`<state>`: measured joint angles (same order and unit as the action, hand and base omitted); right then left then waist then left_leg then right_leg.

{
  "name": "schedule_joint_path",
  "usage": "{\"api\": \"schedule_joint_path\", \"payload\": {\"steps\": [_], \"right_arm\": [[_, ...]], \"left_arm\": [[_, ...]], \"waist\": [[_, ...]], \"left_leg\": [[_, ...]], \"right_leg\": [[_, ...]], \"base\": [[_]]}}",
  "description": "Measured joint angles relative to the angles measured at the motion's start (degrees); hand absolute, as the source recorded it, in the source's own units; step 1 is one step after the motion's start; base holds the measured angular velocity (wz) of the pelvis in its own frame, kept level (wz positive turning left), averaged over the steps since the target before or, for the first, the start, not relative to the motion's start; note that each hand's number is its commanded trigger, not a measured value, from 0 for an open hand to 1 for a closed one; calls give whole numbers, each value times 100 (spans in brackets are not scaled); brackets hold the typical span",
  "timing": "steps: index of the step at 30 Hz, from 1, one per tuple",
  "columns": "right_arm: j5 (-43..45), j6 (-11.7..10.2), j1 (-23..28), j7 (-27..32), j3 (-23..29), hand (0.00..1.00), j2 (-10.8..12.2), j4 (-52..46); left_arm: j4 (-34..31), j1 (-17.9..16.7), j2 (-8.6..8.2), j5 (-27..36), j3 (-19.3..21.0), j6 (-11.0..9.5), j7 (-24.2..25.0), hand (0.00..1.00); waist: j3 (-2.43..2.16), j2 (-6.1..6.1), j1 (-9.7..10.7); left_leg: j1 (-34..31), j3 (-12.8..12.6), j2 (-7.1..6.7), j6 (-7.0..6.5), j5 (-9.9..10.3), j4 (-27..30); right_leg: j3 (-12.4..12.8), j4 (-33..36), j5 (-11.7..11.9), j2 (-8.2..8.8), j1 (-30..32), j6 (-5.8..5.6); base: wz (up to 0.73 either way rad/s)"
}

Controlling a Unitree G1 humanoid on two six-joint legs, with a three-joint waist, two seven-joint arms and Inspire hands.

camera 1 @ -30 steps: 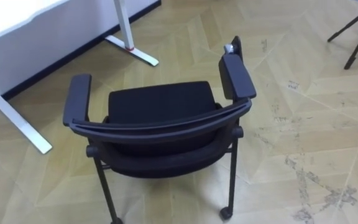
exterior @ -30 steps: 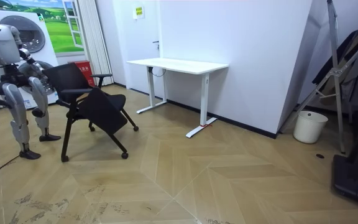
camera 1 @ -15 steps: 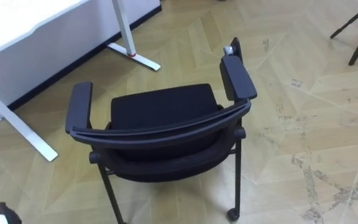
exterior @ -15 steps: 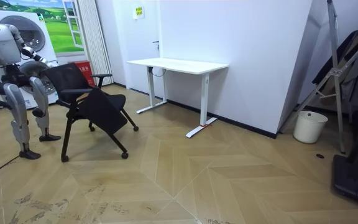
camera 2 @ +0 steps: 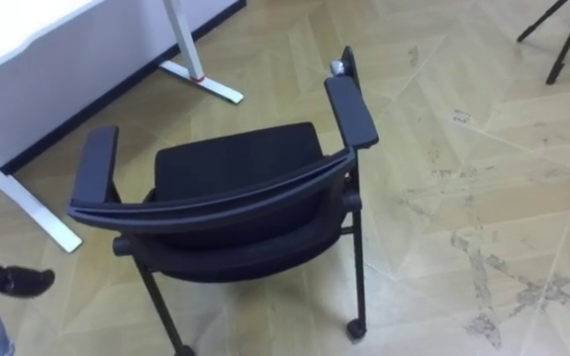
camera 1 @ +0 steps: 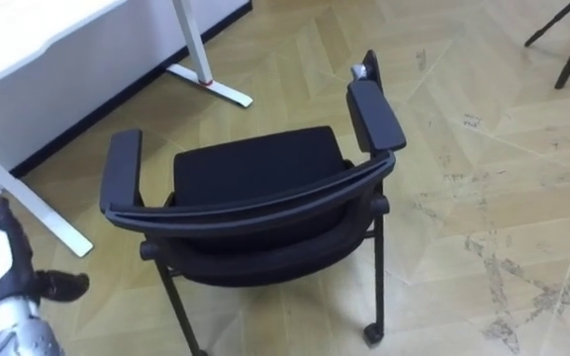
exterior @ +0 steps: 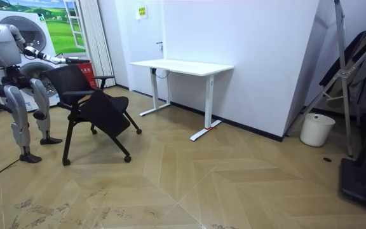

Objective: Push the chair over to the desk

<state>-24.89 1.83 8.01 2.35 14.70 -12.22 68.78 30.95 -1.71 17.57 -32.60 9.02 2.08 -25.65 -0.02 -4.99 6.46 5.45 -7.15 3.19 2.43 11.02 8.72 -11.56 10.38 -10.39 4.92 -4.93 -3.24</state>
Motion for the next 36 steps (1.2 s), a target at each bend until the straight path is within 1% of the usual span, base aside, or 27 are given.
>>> {"api": "schedule_joint_path", "payload": {"steps": [3,5,6,8,9,12,14,16,19,21,24,26,27,28,29,32,33,34,36], "right_arm": [[-95,0,-17,-72,-9,0,13,-1],[-202,-1,-44,-102,-14,0,39,1],[-201,-2,-60,-126,-60,0,38,2],[-263,-3,-123,-125,-176,0,39,17],[-294,-3,-143,-126,-240,0,37,17],[-292,-4,-196,-133,-448,0,45,25],[-295,-3,-196,-129,-486,0,57,25],[-295,-3,-209,-122,-486,0,63,29],[-407,1,-186,-82,-552,0,68,38],[-416,-1,-188,-82,-675,0,69,68],[-432,3,-244,-162,-698,0,79,171],[-461,14,-313,-225,-726,0,81,246],[-496,14,-326,-246,-726,0,81,251],[-571,14,-346,-255,-729,0,81,282],[-648,13,-372,-254,-727,0,80,292],[-745,10,-375,-251,-727,0,79,296],[-791,9,-367,-248,-728,0,79,297],[-814,9,-363,-238,-727,0,79,297],[-835,9,-363,-220,-725,0,77,293]], "left_arm": [[-297,3,-2,-294,-148,59,114,0],[-699,4,-3,-587,-306,51,153,0],[-844,4,-3,-680,-386,52,159,0],[-950,5,-4,-788,-541,53,158,0],[-951,8,-3,-800,-601,52,157,0],[-954,8,-4,-801,-1100,62,226,0],[-956,7,-4,-801,-1255,61,319,0],[-957,7,-4,-800,-1379,61,393,0],[-1107,6,7,-824,-1494,147,392,0],[-1150,-2,24,-1069,-1559,218,390,0],[-1191,-2,82,-1274,-1688,293,424,0],[-1281,-2,89,-1432,-1730,378,593,0],[-1319,1,89,-1483,-1743,415,652,0],[-1417,1,91,-1588,-1815,504,791,0],[-1519,1,101,-1721,-1841,551,923,0],[-1735,1,126,-1936,-2035,589,1203,0],[-1807,2,138,-1938,-2131,600,1308,0],[-1840,2,140,-1936,-2173,605,1363,0],[-1931,2,146,-1940,-2299,614,1519,0]], "waist": [[-4,-5,26],[8,12,47],[6,9,58],[3,4,104],[8,12,116],[10,14,192],[11,10,256],[18,7,297],[39,41,378],[45,51,412],[46,52,414],[50,61,414],[28,26,416],[35,38,419],[29,28,419],[29,5,439],[30,-9,443],[40,3,446],[42,-21,451]], "left_leg": [[-30,47,1,0,0,18],[-103,108,1,0,0,72],[-114,117,1,0,0,82],[-110,121,-1,0,0,85],[-104,118,-1,0,-1,85],[-95,94,-8,-1,-1,84],[-96,93,-8,0,-1,82],[-108,90,-8,0,-1,82],[-120,106,-14,0,-1,80],[-132,147,-27,-1,-1,79],[-154,181,-39,-2,-2,75],[-164,190,-46,-3,-2,76],[-166,190,-46,-3,-2,80],[-166,190,-46,-3,-3,82],[-165,189,-46,-4,-3,85],[-169,188,-46,-4,-3,92],[-176,184,-46,-4,-3,94],[-180,179,-46,-5,-3,94],[-185,165,-46,-5,-3,96]], "right_leg": [[-29,3,0,0,1,0],[-71,-1,0,3,10,0],[-82,-3,0,3,7,0],[-77,-17,0,3,-4,1],[-67,-24,0,3,-3,2],[30,-29,0,-3,-1,2],[38,-33,0,-5,1,2],[45,-58,0,-12,12,2],[32,-76,0,-10,18,2],[1,-87,0,-1,7,1],[-28,-88,-1,11,6,-1],[-39,-83,-1,21,6,-1],[-41,-83,-1,22,8,-1],[-44,-80,-1,23,8,-1],[-44,-75,-1,23,6,-1],[-43,-72,0,23,4,-1],[-41,-72,0,23,7,-1],[-34,-72,0,24,10,-1],[-16,-79,-3,24,18,-5]], "base": [[10],[15],[7],[2],[-4],[-4],[0],[0],[4],[10],[8],[6],[4],[0],[0],[0],[0],[0],[-2]]}}
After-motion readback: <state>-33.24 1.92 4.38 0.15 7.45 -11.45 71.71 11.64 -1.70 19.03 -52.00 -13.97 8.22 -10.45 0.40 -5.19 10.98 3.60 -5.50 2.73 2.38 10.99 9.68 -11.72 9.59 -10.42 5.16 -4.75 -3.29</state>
